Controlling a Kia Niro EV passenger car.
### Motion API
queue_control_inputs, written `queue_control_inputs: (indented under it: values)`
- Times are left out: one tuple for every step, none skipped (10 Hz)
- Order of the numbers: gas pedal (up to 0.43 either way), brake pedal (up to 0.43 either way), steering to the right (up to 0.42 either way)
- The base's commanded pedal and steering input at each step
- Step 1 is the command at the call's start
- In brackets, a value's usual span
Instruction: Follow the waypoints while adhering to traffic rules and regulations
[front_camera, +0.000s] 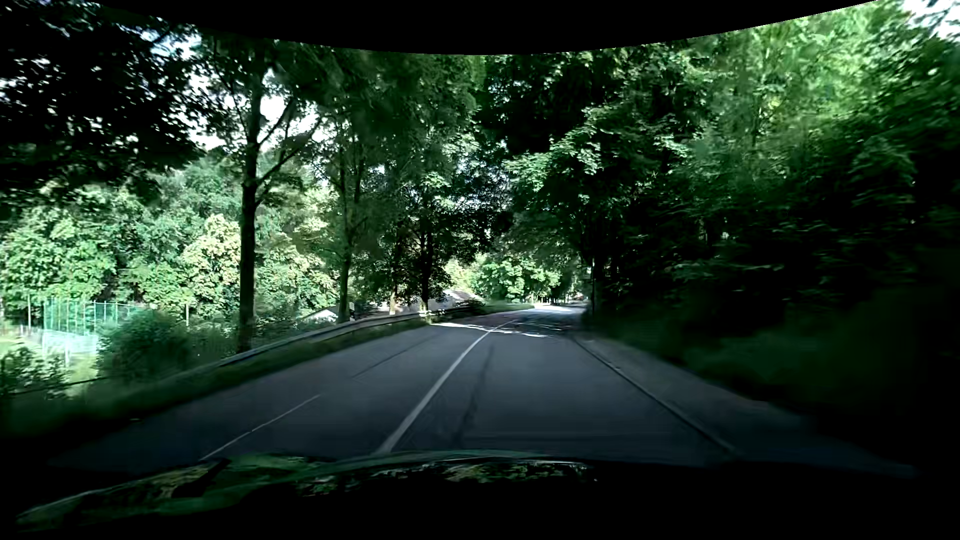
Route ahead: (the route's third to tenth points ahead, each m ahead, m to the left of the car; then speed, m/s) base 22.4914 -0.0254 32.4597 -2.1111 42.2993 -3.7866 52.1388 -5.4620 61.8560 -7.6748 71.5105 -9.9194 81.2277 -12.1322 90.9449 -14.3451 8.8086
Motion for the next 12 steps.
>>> queue_control_inputs:
  values:
    - [0.067, 0.000, 0.001]
    - [0.067, 0.000, 0.002]
    - [0.067, 0.000, 0.004]
    - [0.067, 0.000, 0.004]
    - [0.067, 0.000, 0.005]
    - [0.138, 0.000, 0.006]
    - [0.157, 0.000, 0.009]
    - [0.157, 0.000, 0.015]
    - [0.157, 0.000, 0.020]
    - [0.169, 0.000, 0.022]
    - [0.169, 0.000, 0.023]
    - [0.157, 0.000, 0.023]
